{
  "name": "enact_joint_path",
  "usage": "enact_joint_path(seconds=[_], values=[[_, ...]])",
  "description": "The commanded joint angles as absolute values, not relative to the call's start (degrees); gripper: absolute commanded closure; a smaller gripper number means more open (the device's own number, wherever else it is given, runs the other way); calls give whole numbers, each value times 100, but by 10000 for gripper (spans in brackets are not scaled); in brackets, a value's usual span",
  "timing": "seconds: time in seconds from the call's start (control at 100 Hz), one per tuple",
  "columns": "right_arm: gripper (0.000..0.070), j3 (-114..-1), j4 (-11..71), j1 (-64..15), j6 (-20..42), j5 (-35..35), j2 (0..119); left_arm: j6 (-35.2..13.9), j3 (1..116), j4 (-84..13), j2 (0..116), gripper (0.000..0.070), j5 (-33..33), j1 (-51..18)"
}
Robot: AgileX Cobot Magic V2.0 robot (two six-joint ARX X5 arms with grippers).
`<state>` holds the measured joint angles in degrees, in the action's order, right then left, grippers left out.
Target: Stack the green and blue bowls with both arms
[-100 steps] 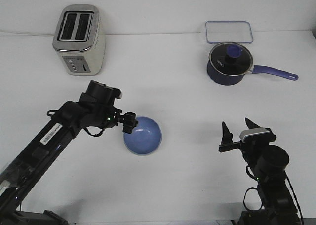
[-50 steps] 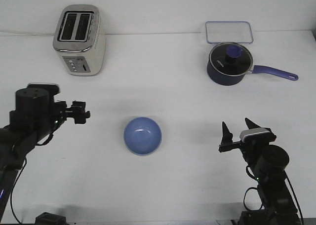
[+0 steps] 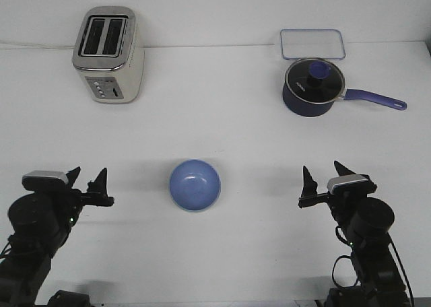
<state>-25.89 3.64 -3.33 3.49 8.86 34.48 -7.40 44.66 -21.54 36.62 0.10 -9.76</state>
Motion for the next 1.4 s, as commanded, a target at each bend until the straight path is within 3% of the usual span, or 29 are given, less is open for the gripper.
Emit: enact_joint_path(seconds=[0.0,0.17,0.65,0.73,0.8,0.84,0.91,1.39], values=[[143,-2617,294,-346,432,893,3454,-709,4023,-1776,3505,269,1,-976],[143,-2617,298,-346,432,895,3454,-873,3186,-1070,3094,269,296,-976],[152,-2617,296,-346,432,893,3454,-757,3177,-1000,3050,276,303,-976],[228,-2617,296,-346,432,893,3454,-757,3177,-1037,3050,338,301,-976],[380,-2617,298,-346,432,893,3454,-757,3179,-1057,3050,535,301,-976],[514,-2617,298,-346,432,893,3454,-757,3177,-1061,3050,699,301,-976],[700,-2617,298,-346,429,893,3454,-757,3177,-1048,3050,691,298,-976],[700,-2617,294,-346,429,891,3454,-757,3177,-1033,2989,689,301,-976]])
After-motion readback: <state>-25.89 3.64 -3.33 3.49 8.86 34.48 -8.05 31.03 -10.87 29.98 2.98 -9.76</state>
